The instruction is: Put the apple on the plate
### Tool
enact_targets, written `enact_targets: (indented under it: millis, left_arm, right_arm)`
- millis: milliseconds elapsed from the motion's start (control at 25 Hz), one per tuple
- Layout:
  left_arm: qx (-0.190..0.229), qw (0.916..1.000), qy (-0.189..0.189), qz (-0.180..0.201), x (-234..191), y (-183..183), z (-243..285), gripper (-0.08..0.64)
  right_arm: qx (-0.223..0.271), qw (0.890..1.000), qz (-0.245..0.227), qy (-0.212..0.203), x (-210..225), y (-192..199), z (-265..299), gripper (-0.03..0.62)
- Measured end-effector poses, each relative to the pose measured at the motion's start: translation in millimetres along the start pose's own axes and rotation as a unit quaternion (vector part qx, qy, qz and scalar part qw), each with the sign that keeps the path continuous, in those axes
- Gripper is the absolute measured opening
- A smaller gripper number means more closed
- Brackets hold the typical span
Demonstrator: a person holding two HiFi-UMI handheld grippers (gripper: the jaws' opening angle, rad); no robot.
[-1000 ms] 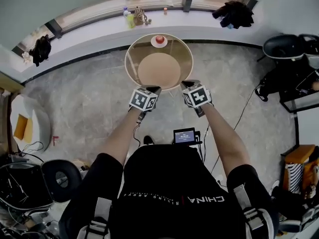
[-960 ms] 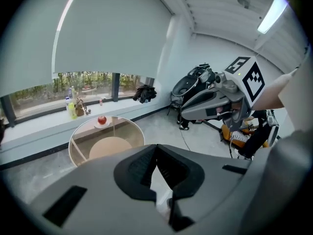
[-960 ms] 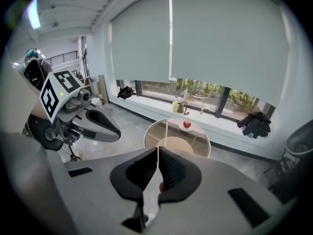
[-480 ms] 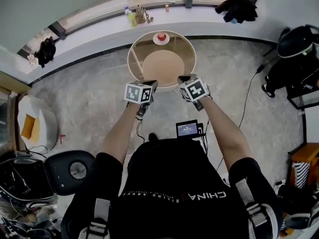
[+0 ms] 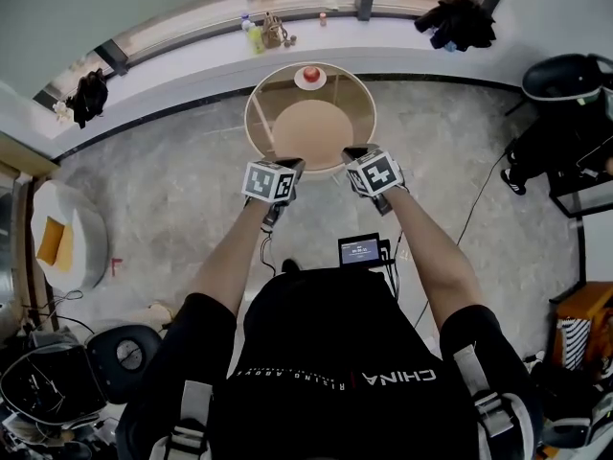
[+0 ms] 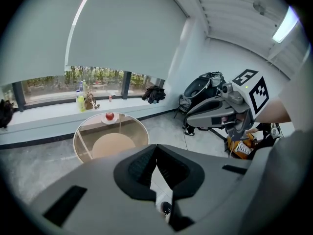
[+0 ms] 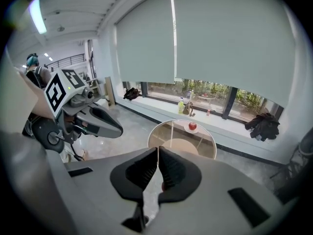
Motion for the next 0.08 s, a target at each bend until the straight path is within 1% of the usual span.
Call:
enact_targets:
  millis: [80]
  left_arm:
    - [-0.004, 1.0000, 0.000, 0.006, 2.4, -1.1, 4.9, 0.017]
  right_arm:
    - [-0.001, 1.000, 0.004, 0.003, 5.9, 2.7, 0.9, 0.035]
Point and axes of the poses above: the fingertips, and each gripper's own axes: z forward along the fingers, x to its right, y out of its underside, the point moved 8 cm from there along -z, backward along the fingers, and after that the axes turned 8 degrees about -x, right-handed, at the moved point
